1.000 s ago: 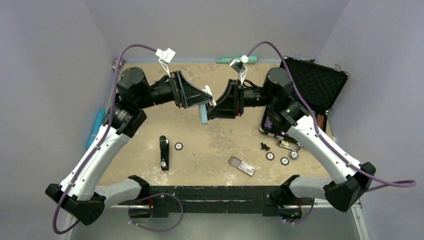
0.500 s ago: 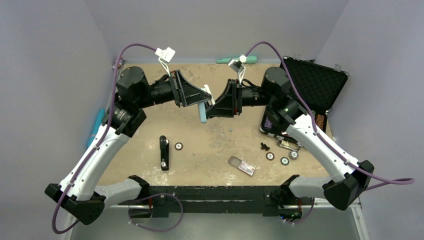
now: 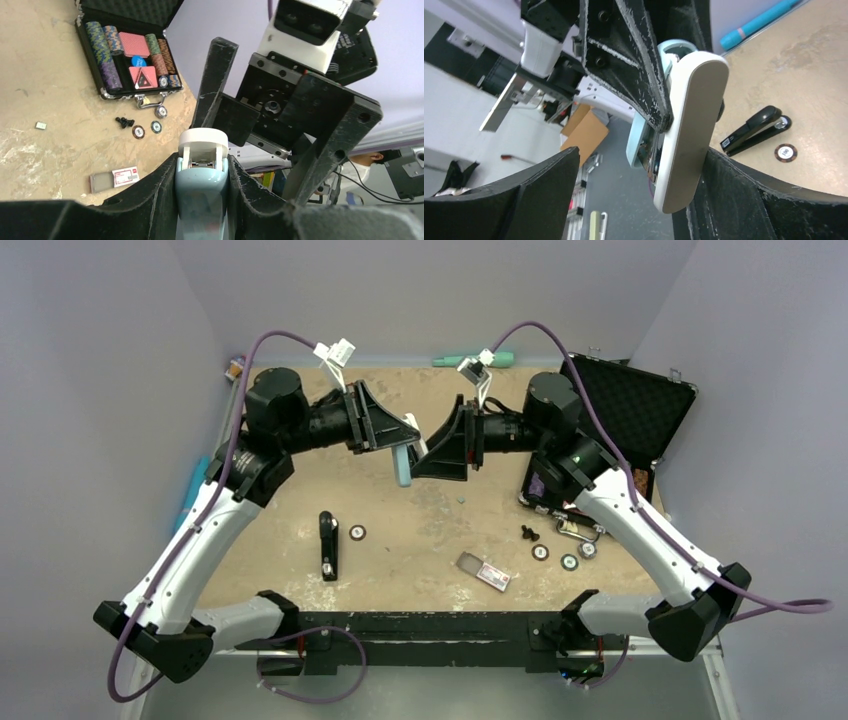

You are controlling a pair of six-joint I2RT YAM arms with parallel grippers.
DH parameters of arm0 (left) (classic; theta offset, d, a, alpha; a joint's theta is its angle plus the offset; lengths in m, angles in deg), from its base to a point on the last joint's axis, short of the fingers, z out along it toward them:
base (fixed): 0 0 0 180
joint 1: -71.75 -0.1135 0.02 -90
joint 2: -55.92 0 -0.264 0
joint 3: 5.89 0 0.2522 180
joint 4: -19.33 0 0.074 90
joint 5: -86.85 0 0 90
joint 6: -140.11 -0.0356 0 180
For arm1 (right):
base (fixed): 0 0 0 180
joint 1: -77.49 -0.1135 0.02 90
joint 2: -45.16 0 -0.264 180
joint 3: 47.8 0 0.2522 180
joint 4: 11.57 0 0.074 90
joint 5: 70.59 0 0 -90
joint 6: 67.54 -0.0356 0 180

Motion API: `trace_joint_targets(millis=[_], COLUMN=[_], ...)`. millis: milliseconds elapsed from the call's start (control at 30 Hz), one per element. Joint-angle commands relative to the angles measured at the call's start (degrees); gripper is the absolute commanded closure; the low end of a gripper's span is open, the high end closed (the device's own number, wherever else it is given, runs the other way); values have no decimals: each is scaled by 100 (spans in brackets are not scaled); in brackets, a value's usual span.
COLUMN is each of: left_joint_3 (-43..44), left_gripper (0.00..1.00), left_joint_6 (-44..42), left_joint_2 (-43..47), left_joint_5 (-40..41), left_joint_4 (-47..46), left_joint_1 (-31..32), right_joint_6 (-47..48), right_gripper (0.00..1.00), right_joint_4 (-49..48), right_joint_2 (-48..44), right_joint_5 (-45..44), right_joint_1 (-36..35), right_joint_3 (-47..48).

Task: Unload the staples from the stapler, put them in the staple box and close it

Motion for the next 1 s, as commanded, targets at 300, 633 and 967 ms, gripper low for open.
trace_joint_targets(millis=[300,633,967], left_joint_3=[1314,913,402], left_gripper=[100,100,100], left_joint_6=[-637,-90,1260], left_joint_2=[-613,-1912,-3426], left_joint_5=[1494,1961,1786], left_joint_4=[2876,3246,2552], left_joint_1=[-318,-867,-1516], right_joint_6=[998,763,827], right_gripper=[4,7,7], right_joint_4=[3200,3360,3942], right_joint_2=[57,-208,-169], right_joint_5=[-3302,-3547,-4213], right_joint_1=[36,43,58], right_joint_3=[1064,525,855])
